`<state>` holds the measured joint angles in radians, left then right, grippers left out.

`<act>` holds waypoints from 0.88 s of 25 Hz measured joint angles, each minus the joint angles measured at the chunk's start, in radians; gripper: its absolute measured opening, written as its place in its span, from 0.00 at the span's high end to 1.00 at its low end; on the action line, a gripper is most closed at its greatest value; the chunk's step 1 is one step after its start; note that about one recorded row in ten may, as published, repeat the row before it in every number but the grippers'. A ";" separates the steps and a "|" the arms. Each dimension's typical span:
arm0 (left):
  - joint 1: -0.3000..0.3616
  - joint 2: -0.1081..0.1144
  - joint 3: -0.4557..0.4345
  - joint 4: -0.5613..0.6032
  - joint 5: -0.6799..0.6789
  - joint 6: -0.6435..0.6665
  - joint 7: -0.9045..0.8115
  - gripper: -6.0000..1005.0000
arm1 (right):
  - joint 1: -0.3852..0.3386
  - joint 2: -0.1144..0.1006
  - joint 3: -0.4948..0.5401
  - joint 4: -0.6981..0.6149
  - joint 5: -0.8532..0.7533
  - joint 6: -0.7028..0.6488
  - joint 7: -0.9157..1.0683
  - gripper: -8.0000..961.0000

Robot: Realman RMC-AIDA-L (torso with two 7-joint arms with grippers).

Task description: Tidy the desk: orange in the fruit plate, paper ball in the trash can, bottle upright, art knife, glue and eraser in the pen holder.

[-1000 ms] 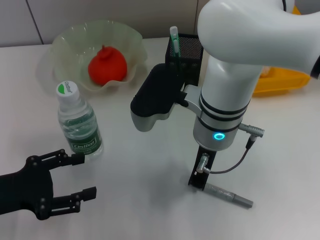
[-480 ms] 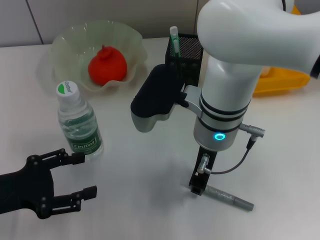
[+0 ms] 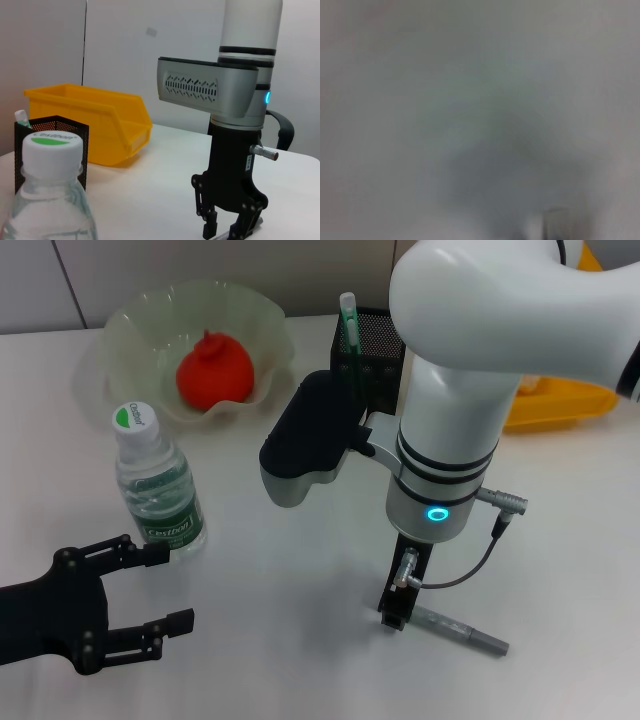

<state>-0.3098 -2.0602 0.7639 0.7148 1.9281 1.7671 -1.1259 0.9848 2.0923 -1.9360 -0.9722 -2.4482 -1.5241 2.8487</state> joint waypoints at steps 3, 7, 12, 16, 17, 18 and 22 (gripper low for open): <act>0.000 0.000 -0.001 0.000 0.000 0.000 0.000 0.20 | 0.000 0.000 -0.002 0.002 0.000 0.001 0.000 0.63; 0.001 0.000 -0.003 0.000 0.000 0.000 0.000 0.20 | 0.003 0.000 -0.014 0.012 0.000 0.003 0.000 0.63; 0.003 0.000 -0.003 0.000 0.000 0.000 0.000 0.20 | 0.004 0.000 -0.023 0.015 0.000 0.004 0.004 0.70; 0.003 0.000 -0.003 0.000 0.000 0.000 0.003 0.20 | 0.005 0.000 -0.023 0.015 0.000 0.004 0.006 0.78; 0.003 0.000 -0.003 0.000 0.000 0.000 0.005 0.20 | 0.003 0.000 -0.023 0.013 0.000 0.004 0.006 0.80; 0.003 0.000 -0.003 0.000 0.000 0.000 0.005 0.20 | 0.001 0.000 -0.020 0.007 0.000 0.002 0.006 0.82; 0.007 0.000 -0.003 -0.001 0.000 0.000 0.007 0.20 | -0.014 -0.006 0.034 -0.055 -0.008 -0.031 0.002 0.84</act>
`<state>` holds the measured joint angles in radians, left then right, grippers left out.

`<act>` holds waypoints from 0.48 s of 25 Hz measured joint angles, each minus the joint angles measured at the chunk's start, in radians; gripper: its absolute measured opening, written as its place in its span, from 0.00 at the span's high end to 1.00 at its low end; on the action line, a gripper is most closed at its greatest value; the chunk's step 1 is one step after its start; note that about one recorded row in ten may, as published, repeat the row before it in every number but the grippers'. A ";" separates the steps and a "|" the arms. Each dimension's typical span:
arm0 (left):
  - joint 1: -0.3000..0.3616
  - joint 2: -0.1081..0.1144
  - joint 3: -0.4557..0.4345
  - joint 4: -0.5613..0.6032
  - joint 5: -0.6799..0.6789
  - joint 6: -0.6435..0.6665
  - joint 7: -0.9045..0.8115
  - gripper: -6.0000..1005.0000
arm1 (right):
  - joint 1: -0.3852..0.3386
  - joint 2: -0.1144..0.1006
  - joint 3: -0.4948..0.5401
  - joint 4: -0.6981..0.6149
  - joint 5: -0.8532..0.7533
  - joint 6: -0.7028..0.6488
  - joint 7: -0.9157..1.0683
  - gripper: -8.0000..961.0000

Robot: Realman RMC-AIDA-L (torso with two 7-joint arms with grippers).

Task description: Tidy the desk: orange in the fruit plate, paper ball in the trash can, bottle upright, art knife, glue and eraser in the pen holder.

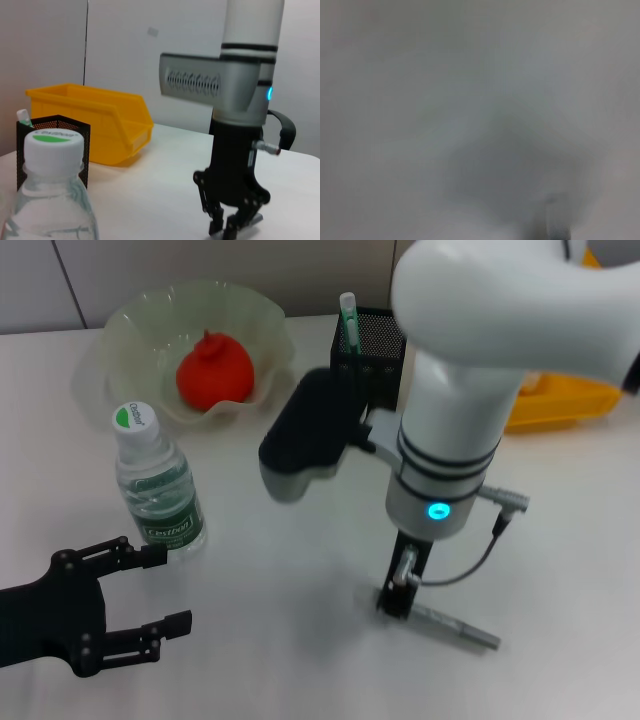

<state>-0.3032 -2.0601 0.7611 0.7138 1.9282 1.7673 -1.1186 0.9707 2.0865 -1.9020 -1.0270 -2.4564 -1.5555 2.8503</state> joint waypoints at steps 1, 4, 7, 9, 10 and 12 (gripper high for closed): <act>0.000 0.000 0.000 0.000 0.000 0.000 0.000 0.20 | 0.000 0.000 0.000 0.000 0.000 0.000 0.000 0.84; 0.006 0.000 0.000 -0.001 0.000 0.001 0.001 0.20 | -0.045 -0.005 0.156 -0.160 -0.090 -0.102 -0.035 0.84; 0.010 0.000 0.000 -0.001 -0.001 0.001 0.002 0.20 | -0.066 -0.005 0.239 -0.247 -0.139 -0.143 -0.055 0.84; 0.010 0.000 0.000 -0.001 -0.002 0.001 0.002 0.20 | -0.081 -0.006 0.326 -0.329 -0.182 -0.173 -0.079 0.84; 0.010 -0.001 0.000 -0.001 -0.002 0.002 0.002 0.20 | -0.086 -0.006 0.370 -0.359 -0.197 -0.179 -0.094 0.84; 0.010 -0.001 0.000 -0.007 -0.003 0.003 0.002 0.20 | -0.099 -0.007 0.479 -0.419 -0.216 -0.174 -0.138 0.84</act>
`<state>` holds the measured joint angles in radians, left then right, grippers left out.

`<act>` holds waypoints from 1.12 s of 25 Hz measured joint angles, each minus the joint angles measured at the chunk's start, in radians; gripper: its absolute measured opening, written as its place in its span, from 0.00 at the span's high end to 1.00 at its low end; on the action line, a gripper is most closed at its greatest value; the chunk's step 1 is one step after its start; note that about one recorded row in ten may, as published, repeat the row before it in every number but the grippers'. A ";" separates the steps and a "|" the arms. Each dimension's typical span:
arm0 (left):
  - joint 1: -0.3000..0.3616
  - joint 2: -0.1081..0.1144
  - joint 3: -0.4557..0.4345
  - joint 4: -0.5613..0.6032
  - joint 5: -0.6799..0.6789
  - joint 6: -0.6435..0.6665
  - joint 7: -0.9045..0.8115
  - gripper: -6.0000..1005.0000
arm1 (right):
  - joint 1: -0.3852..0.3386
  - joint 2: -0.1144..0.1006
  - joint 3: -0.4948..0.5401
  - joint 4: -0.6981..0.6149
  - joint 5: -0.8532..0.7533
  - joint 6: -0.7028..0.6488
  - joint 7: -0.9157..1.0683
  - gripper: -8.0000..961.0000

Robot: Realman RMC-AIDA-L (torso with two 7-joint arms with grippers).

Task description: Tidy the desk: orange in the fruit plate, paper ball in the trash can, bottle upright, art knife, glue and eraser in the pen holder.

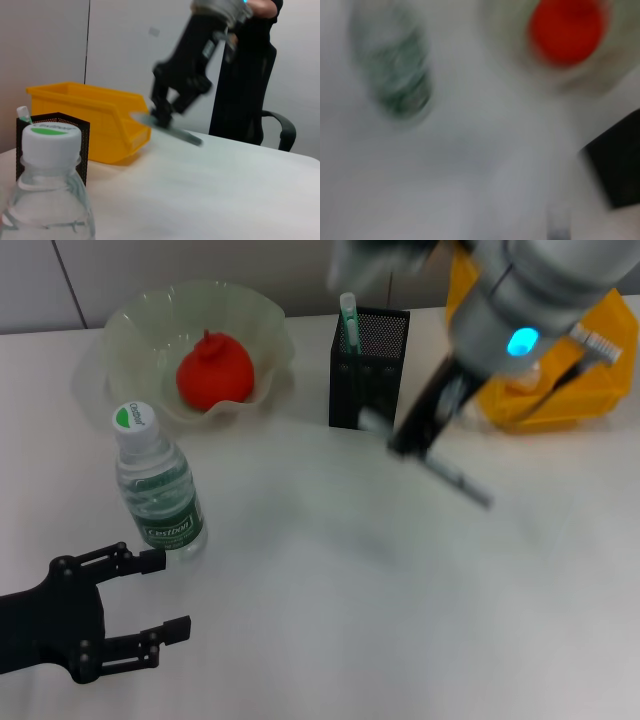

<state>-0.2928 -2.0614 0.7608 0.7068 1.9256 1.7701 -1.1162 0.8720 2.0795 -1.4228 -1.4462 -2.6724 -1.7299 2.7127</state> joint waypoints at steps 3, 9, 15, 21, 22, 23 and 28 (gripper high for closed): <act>0.000 0.000 0.000 -0.005 -0.001 0.001 0.001 0.20 | -0.017 -0.001 0.098 -0.027 0.012 0.051 -0.050 0.84; 0.000 0.001 0.000 -0.006 -0.002 0.001 0.001 0.20 | -0.070 0.000 0.154 -0.040 0.026 0.202 -0.127 0.84; -0.008 0.001 0.000 -0.010 -0.005 -0.001 -0.009 0.20 | -0.150 0.001 0.172 -0.041 0.168 0.388 -0.250 0.83; -0.012 0.002 -0.001 -0.017 -0.005 -0.002 -0.013 0.20 | -0.218 0.001 0.200 -0.034 0.307 0.526 -0.381 0.83; -0.012 0.002 -0.001 -0.017 -0.005 -0.002 -0.013 0.20 | -0.228 0.001 0.201 -0.030 0.318 0.550 -0.397 0.83; -0.012 0.003 -0.001 -0.016 -0.006 -0.002 -0.018 0.20 | -0.247 0.001 0.201 -0.016 0.345 0.597 -0.438 0.83; -0.013 0.003 -0.002 -0.016 -0.007 -0.003 -0.023 0.20 | -0.273 0.001 0.202 0.085 0.482 0.704 -0.599 0.83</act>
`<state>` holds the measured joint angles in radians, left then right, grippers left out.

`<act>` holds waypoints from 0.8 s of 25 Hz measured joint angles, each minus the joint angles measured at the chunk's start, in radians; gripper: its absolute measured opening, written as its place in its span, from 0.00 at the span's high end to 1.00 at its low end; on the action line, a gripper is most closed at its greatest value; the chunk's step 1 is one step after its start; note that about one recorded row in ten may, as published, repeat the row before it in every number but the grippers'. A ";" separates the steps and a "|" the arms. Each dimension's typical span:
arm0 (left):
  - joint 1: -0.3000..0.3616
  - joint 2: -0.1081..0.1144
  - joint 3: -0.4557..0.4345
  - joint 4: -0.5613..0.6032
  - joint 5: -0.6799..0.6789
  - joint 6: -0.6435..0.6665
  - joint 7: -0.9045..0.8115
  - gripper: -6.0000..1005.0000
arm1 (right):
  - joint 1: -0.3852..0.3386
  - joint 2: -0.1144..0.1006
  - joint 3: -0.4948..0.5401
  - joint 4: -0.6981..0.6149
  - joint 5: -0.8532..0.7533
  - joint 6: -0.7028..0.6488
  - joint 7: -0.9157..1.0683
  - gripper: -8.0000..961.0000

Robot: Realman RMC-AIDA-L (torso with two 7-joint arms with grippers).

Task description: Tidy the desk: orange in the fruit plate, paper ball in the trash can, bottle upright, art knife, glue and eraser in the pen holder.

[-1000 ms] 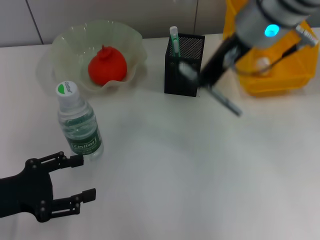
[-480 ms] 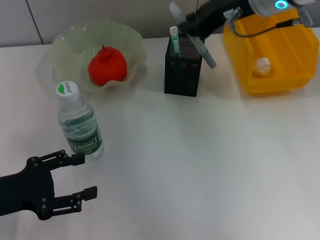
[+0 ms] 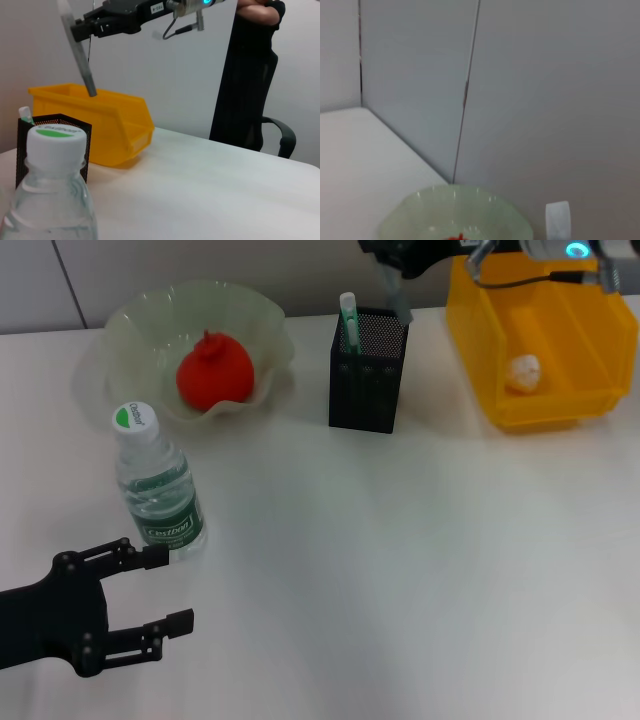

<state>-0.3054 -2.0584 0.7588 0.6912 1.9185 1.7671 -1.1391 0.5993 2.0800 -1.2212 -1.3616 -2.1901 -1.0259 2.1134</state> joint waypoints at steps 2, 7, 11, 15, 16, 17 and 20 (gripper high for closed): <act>-0.001 0.000 0.000 0.000 0.000 0.000 -0.001 0.20 | 0.001 0.000 0.001 0.052 0.050 0.034 -0.057 0.83; -0.007 0.000 -0.001 -0.001 -0.001 -0.003 -0.011 0.20 | 0.011 0.000 0.001 0.152 0.141 0.101 -0.168 0.83; -0.008 0.000 -0.002 -0.001 -0.001 -0.003 -0.015 0.20 | 0.022 0.000 0.004 0.227 0.200 0.146 -0.257 0.83; -0.008 -0.003 -0.003 -0.001 -0.001 -0.010 -0.016 0.20 | 0.025 -0.001 0.011 0.305 0.304 0.171 -0.380 0.79; -0.008 -0.003 -0.003 -0.001 -0.001 -0.010 -0.016 0.20 | 0.025 -0.001 0.011 0.305 0.304 0.171 -0.380 0.78; -0.008 -0.003 -0.003 -0.001 -0.001 -0.011 -0.016 0.20 | 0.029 -0.001 0.012 0.335 0.336 0.179 -0.420 0.77; -0.008 -0.003 -0.003 -0.001 -0.001 -0.012 -0.016 0.20 | 0.036 -0.002 0.015 0.384 0.373 0.195 -0.478 0.73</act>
<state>-0.3129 -2.0616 0.7559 0.6903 1.9173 1.7552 -1.1551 0.6349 2.0785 -1.2059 -0.9774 -1.8174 -0.8310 1.6353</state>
